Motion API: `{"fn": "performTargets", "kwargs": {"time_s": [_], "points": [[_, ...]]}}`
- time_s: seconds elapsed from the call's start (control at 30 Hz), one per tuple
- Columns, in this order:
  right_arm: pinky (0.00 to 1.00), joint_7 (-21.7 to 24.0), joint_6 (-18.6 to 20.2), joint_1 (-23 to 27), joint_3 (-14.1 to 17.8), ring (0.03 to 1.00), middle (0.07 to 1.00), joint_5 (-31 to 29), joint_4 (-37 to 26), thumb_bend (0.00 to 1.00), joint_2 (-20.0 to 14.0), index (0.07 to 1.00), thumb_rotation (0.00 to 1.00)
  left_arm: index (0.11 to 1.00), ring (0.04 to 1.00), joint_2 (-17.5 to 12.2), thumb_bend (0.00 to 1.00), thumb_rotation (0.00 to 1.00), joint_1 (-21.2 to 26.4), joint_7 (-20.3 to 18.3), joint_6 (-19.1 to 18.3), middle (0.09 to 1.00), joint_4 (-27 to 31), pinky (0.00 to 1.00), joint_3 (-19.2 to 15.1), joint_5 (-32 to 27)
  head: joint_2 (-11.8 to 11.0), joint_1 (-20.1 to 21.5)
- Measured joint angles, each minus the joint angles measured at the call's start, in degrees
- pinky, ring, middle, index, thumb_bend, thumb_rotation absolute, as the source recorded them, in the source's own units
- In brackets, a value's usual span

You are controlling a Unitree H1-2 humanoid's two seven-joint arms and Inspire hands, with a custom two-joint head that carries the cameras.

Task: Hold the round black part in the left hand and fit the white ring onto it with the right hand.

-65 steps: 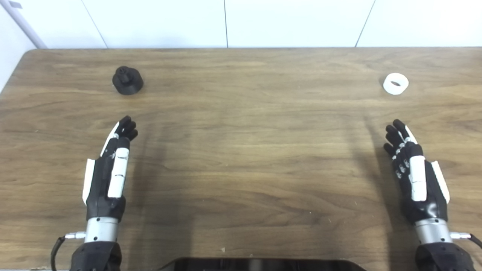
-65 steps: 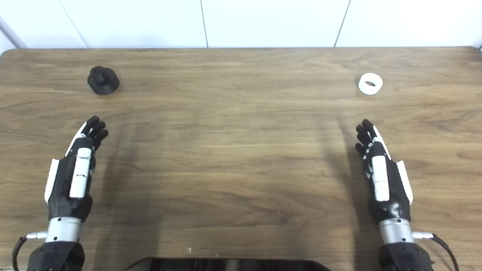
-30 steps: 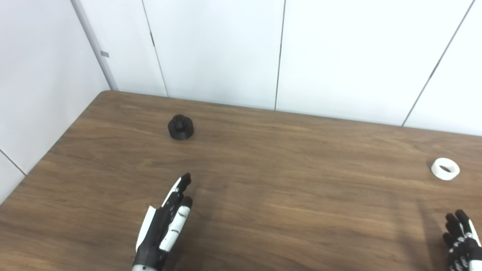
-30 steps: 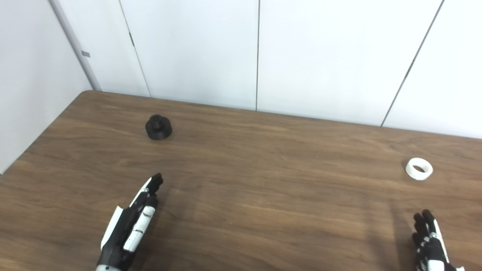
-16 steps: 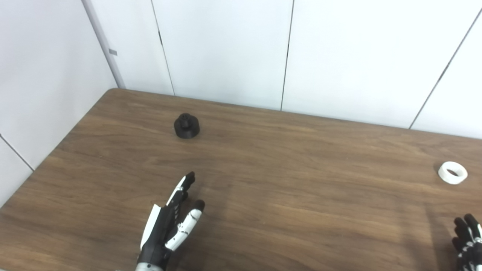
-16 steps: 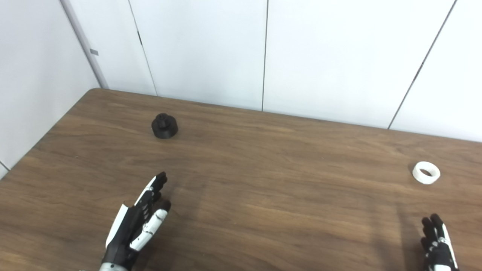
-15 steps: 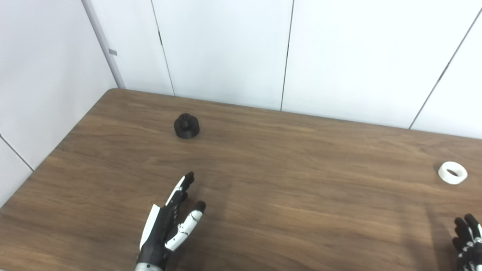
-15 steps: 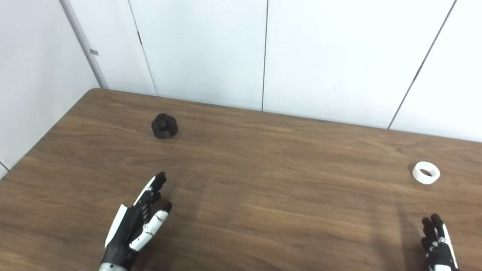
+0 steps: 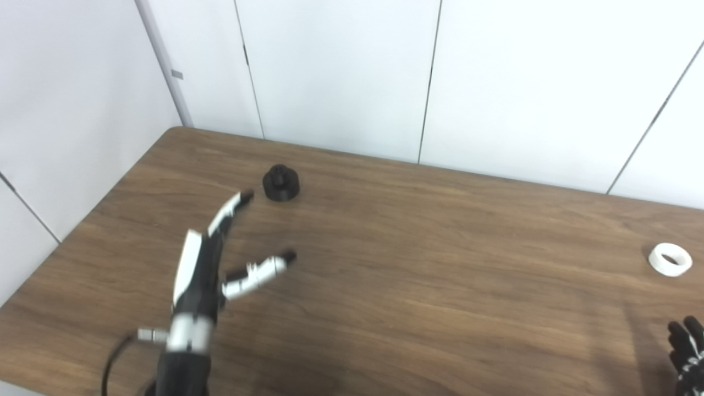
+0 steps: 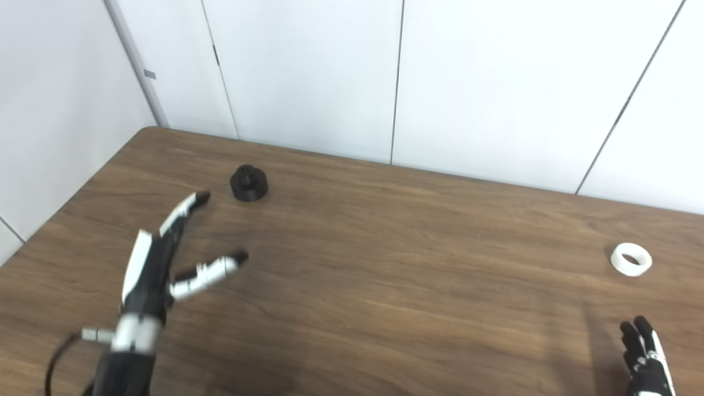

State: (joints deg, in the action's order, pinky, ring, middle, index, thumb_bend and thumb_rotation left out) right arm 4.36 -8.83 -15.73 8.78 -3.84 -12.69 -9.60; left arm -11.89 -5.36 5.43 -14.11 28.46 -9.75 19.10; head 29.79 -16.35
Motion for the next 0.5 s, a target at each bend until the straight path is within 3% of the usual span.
{"fn": "performTargets", "kwargs": {"time_s": [0.13,0.23,0.5], "points": [[1.0,0.01,-0.31,0.05,-0.18,0.971,0.94,0.07,-0.02,0.45,0.01,0.958,1.0,0.896,0.879,-2.01,0.95,0.37,5.83,-1.22,-4.84,0.9,-1.51,0.81,-0.29,3.11,0.0,0.27],[1.0,0.04,-0.87,0.06,-0.28,0.965,0.933,0.19,0.06,0.44,0.02,0.953,1.0,0.898,0.919,-3.18,0.91,0.37,8.51,-1.73,-5.69,0.918,-5.49,0.88,-0.17,4.33,0.09,0.97],[1.0,-0.26,-1.08,-0.17,-0.3,0.971,0.936,0.79,0.1,0.46,0.09,0.956,1.0,0.892,0.966,-6.25,0.87,0.37,12.79,-2.36,-5.53,0.942,-13.07,0.93,1.28,5.68,0.09,1.23]]}}
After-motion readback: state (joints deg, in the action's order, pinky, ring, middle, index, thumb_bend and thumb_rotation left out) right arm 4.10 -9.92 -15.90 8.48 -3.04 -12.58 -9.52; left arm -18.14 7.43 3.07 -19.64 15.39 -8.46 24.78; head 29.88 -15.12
